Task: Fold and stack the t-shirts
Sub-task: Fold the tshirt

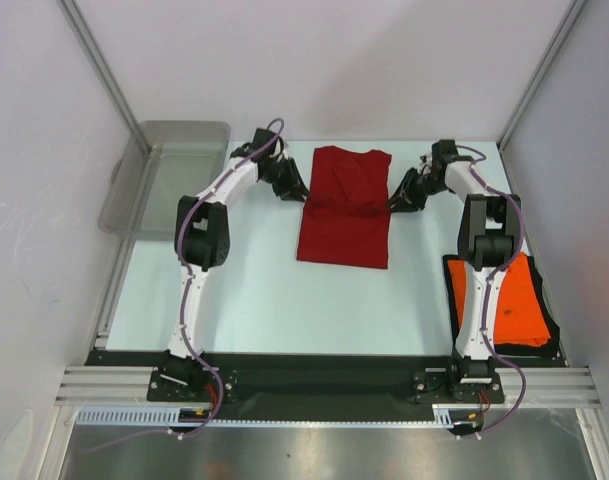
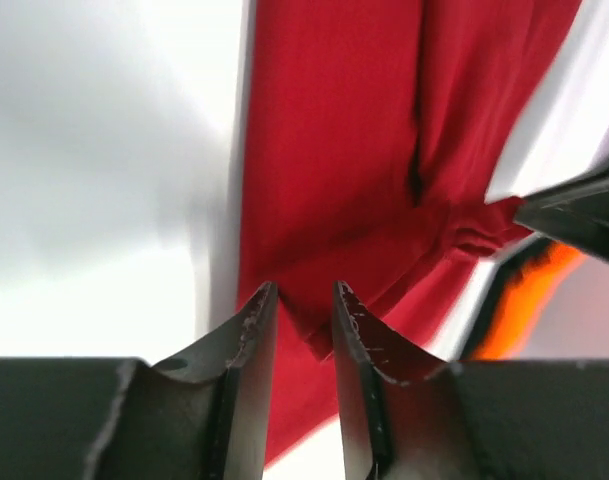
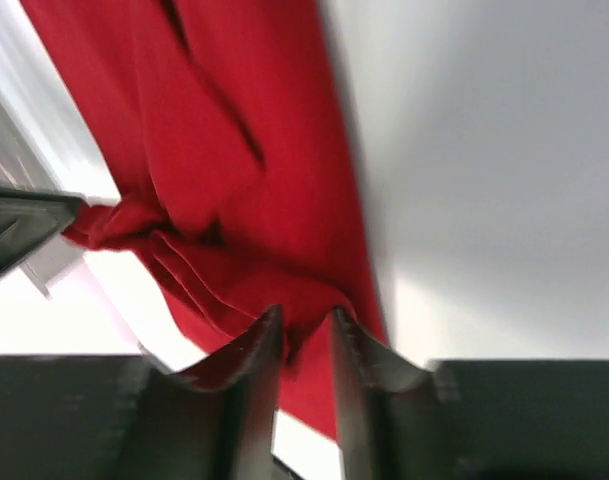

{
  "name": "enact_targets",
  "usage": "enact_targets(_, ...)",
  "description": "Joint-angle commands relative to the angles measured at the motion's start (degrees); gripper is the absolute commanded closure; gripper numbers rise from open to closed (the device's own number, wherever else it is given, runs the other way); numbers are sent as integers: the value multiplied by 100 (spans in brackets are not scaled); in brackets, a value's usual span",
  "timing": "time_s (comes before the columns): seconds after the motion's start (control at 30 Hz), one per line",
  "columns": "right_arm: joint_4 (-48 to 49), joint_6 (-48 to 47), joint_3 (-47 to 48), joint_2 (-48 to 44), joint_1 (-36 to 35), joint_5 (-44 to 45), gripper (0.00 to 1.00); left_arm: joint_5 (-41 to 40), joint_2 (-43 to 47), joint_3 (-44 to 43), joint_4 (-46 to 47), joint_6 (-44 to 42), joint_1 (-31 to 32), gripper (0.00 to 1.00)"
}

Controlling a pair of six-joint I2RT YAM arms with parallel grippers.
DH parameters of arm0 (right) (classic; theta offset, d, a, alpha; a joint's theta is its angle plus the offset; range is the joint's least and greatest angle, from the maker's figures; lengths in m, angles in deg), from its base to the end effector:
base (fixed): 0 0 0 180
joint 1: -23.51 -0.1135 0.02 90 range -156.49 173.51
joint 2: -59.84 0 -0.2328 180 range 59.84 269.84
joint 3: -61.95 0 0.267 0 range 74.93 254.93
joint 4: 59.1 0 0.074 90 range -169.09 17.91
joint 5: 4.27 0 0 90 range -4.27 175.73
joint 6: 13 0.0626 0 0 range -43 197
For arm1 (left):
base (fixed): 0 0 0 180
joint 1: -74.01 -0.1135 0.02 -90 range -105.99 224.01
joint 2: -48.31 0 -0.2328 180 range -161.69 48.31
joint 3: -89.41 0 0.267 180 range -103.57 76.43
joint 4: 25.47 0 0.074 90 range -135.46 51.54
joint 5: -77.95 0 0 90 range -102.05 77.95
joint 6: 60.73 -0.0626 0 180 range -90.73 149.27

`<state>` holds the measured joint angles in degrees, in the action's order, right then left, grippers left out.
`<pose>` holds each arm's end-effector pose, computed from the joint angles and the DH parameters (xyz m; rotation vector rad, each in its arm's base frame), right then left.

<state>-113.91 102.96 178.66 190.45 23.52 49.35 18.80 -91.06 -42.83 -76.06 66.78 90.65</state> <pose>0.4759 0.0370 0.1102 0.4535 2.7244 0.9990 0.4985 -0.1825 0.1240 -0.2772 2.6967 -1.0198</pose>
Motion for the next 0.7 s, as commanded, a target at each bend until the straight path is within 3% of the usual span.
enact_targets(0.0,-307,-21,1103,559,393,297,65,-964,-222,-1796,-1370,-1042,-56,66)
enact_targets(0.07,-1018,-108,2359,781,456,482,52,-1703,66,-1847,-1513,-1246,-65,65)
enact_targets(0.13,-1571,-309,3106,826,465,816,47,-1942,871,-1024,-1233,-1422,-21,61)
enact_targets(0.2,-1811,-380,2997,599,430,974,43,-1750,1436,150,-549,-1440,40,57)
enact_targets(0.3,-1339,-504,1410,-437,132,1132,41,-908,2115,1418,296,-1405,251,59)
enact_targets(0.37,-497,-338,8,-1255,-192,1046,42,-521,2352,2061,804,-1353,506,62)
enact_targets(0.43,467,-118,-762,-1660,-378,721,43,-317,2362,2301,1131,-1247,725,62)
enact_targets(0.53,1375,356,-1713,-1968,-590,440,52,-1,2125,2259,1501,-1107,962,63)
enact_targets(0.67,2301,911,-2339,-1733,-520,-105,73,263,1607,2065,1992,-799,1043,65)
